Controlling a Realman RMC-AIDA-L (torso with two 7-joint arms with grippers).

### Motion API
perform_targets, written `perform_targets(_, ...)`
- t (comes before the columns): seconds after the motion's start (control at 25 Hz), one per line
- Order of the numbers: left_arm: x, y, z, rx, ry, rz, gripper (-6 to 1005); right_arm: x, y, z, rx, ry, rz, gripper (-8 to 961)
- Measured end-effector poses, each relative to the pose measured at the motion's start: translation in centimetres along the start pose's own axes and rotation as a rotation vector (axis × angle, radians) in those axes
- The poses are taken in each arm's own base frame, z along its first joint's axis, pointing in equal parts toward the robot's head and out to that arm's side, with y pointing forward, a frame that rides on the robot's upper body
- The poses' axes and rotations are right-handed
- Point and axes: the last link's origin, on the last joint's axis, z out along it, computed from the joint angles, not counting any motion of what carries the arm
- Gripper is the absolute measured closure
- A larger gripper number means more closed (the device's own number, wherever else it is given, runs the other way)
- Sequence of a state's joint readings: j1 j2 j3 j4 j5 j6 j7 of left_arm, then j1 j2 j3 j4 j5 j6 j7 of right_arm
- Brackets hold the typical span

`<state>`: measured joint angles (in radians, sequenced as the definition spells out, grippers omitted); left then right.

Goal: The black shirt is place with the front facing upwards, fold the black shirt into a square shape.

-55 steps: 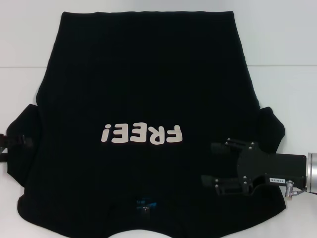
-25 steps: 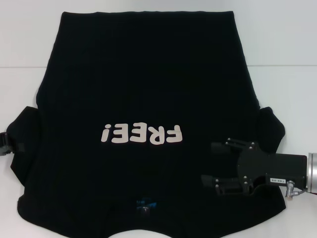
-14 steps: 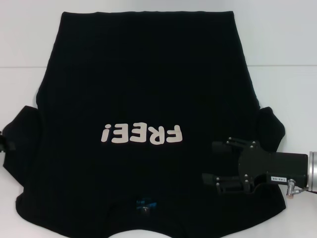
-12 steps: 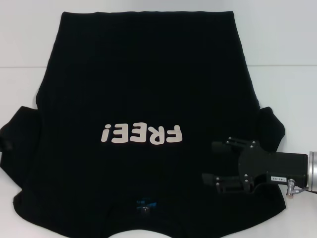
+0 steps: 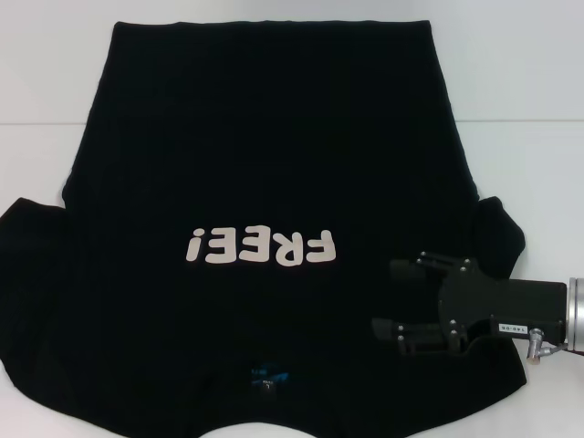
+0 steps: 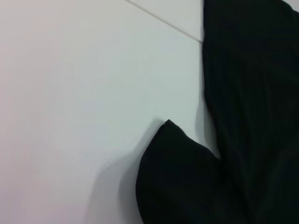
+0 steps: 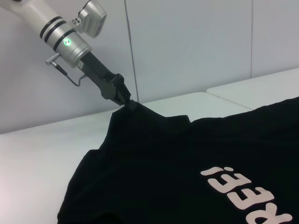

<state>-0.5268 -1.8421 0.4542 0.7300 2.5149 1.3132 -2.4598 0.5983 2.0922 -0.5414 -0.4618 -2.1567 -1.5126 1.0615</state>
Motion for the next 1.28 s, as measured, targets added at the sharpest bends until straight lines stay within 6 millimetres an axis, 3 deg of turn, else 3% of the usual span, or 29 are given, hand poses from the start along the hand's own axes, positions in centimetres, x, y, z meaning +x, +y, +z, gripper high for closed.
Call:
perform_targets(0.32,0.8,0.0,-0.7,0.013,0.011,-0.003,956,0.0,0.0,0.0,-0.001,0.0,0.0,12)
perform_targets(0.8,1.2,1.5,-0.6,-0.035,-0.018,0.001,932,0.0,0.2,0.1,-0.009,-0.003,0.002,13)
perform_targets(1.08,1.7,5.8,0.6,-0.17,-0.057,0.022,918,0.1,0.2,0.0,-0.007,-0.004,0.004,13)
perform_targets(1.28,1.2,9.7,3.1,-0.243,-0.105,0.073,908,0.1,0.3,0.1,-0.012,-0.003,0.004,13)
